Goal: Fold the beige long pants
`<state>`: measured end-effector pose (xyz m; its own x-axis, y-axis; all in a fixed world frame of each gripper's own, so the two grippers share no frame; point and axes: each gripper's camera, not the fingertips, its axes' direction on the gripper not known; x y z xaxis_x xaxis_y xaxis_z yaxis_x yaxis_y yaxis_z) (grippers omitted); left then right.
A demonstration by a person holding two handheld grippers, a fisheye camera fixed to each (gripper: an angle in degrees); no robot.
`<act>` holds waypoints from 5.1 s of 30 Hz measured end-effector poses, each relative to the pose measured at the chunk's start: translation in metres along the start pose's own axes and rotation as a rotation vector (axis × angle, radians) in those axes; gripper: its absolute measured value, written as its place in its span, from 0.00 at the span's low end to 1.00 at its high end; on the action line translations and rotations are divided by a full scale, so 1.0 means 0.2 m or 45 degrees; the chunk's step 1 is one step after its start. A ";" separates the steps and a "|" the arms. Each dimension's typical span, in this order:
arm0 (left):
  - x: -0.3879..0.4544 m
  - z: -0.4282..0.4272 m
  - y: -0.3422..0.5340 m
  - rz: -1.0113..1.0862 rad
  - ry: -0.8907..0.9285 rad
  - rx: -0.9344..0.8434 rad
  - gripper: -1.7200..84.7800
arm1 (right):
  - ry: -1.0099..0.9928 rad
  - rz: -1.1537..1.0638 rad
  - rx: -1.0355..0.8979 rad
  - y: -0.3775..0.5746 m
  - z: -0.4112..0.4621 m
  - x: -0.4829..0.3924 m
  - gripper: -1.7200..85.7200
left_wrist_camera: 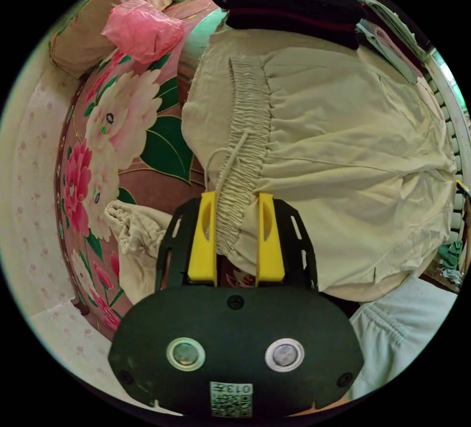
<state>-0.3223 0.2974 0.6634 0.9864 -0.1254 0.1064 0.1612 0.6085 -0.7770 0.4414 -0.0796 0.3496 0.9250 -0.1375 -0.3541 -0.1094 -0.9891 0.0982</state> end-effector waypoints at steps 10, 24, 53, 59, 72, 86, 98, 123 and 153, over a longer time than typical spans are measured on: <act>-0.24 -0.16 0.17 -0.113 0.127 0.194 0.17 | -0.194 0.560 0.203 0.85 -0.22 0.35 0.14; -0.32 0.21 0.12 -0.198 0.356 -0.064 0.09 | -1.033 1.324 0.371 1.55 0.28 0.39 0.05; 1.57 0.11 -0.19 1.259 0.792 0.227 0.09 | -1.324 1.360 0.473 1.81 0.53 0.51 0.06; 2.28 0.32 -0.05 1.643 0.473 0.116 0.03 | -0.925 0.978 0.544 1.60 0.08 0.49 0.04; 2.15 0.47 0.11 1.505 0.379 0.276 0.02 | -0.383 0.419 0.494 1.07 -0.31 0.00 0.02; 1.69 0.62 0.05 1.195 0.344 0.387 0.03 | -0.190 0.097 0.276 0.27 -0.34 -0.43 0.03; 0.76 0.78 -0.69 0.857 -0.128 0.131 0.16 | -0.240 -0.565 0.429 -0.78 -0.40 -0.72 0.11; 0.86 0.64 -0.73 1.092 -0.130 0.034 0.02 | -0.094 -0.834 0.193 -1.06 -0.40 -1.09 0.03; 0.88 0.44 1.01 0.757 -0.207 0.201 0.02 | 0.066 -0.101 0.302 1.18 -0.29 -1.65 0.05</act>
<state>-0.1127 0.4668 0.5795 0.8993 0.3821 -0.2127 -0.4248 0.6475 -0.6327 0.1312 -0.2652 0.5431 0.9508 -0.0618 -0.3036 -0.1120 -0.9822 -0.1509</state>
